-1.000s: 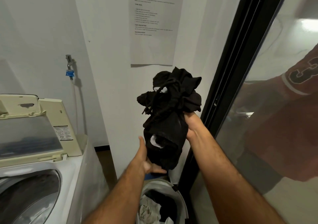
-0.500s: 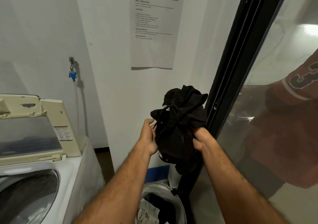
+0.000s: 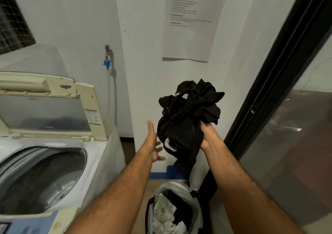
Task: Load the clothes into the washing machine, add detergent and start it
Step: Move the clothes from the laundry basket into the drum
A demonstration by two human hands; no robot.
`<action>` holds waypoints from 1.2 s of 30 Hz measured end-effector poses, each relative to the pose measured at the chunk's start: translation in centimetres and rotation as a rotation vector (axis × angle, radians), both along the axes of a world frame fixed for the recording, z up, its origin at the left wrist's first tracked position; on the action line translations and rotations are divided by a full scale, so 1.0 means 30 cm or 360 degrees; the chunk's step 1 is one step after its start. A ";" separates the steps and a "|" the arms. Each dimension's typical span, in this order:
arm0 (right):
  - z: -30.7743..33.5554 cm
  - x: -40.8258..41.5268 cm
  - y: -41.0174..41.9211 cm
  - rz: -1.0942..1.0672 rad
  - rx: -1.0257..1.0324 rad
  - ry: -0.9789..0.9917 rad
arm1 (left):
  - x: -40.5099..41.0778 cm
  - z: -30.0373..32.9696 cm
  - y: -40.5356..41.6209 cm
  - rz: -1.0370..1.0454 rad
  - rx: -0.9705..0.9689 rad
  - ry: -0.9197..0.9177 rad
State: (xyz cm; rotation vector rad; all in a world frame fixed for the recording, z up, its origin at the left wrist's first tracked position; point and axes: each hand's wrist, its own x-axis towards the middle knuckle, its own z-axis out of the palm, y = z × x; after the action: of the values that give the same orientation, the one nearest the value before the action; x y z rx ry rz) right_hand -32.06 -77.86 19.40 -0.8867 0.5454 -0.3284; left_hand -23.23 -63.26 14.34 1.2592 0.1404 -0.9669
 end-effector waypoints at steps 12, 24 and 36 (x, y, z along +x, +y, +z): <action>-0.077 0.244 0.376 0.0133 -0.0444 0.0070 | 0.034 0.075 0.281 0.0421 -0.0916 0.0070; -0.201 0.601 0.949 0.1011 -0.1171 0.0050 | 0.369 -0.024 0.915 0.0851 -0.0604 -0.0295; -0.371 0.967 1.413 0.1286 -0.1191 0.0277 | 0.717 -0.364 1.379 0.0976 0.0142 0.0008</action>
State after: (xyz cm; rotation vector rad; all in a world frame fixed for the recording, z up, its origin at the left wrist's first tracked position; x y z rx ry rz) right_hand -3.04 -35.48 8.28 -1.7834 0.1696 0.3175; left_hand -1.72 -21.89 3.42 1.1897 0.5449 -0.4353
